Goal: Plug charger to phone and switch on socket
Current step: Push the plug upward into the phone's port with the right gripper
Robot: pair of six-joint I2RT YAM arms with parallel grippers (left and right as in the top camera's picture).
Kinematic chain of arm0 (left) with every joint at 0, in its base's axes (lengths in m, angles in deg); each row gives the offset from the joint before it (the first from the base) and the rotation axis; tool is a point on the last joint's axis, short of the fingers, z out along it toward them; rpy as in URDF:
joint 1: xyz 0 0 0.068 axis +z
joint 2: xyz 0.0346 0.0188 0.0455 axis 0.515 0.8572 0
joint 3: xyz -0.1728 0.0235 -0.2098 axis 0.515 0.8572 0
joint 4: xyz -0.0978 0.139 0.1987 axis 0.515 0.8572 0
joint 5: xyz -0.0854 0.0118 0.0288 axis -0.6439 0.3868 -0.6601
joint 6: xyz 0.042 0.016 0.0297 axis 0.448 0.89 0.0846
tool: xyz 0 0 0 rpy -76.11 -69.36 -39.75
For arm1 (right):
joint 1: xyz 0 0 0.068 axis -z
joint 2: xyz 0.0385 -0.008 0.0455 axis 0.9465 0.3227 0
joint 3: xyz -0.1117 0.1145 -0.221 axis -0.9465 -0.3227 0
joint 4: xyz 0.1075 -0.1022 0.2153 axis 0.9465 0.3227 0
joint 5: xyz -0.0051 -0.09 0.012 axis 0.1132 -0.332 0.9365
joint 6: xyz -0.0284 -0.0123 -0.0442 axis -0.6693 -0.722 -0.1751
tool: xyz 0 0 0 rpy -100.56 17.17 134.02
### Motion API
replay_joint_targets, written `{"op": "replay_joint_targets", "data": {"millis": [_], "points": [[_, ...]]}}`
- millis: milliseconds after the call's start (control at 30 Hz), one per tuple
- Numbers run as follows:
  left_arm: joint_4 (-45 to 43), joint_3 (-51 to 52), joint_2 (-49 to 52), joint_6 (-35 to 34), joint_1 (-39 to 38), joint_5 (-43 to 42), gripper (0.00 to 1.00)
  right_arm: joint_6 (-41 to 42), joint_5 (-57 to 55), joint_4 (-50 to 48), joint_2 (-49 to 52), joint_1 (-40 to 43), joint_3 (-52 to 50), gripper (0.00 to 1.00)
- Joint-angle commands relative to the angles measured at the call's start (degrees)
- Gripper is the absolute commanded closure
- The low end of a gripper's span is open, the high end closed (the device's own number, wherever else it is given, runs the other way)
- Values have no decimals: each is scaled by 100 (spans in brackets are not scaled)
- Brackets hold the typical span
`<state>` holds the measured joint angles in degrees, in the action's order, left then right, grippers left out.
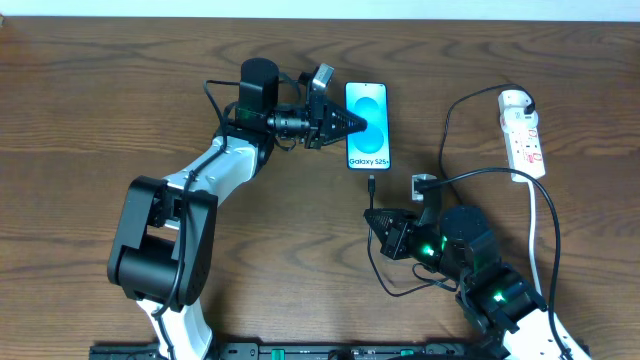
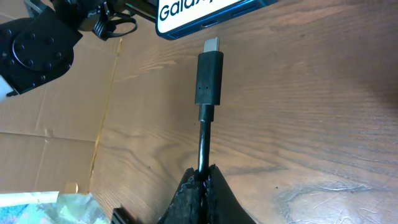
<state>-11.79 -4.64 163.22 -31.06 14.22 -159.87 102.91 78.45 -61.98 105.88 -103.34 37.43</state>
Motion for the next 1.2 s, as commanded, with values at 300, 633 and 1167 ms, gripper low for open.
{"op": "replay_joint_targets", "data": {"millis": [300, 633, 1167], "points": [[-59, -142, -63, 140, -4, -103, 93, -103, -133, -81, 46, -15, -4, 99], [-59, -142, -63, 142, -4, -105, 93, -105, -26, -435, 411, -13, -4, 99], [-42, -142, -61, 507, -2, -101, 93, -107, -2, -448, 411, -15, -4, 99]]}}
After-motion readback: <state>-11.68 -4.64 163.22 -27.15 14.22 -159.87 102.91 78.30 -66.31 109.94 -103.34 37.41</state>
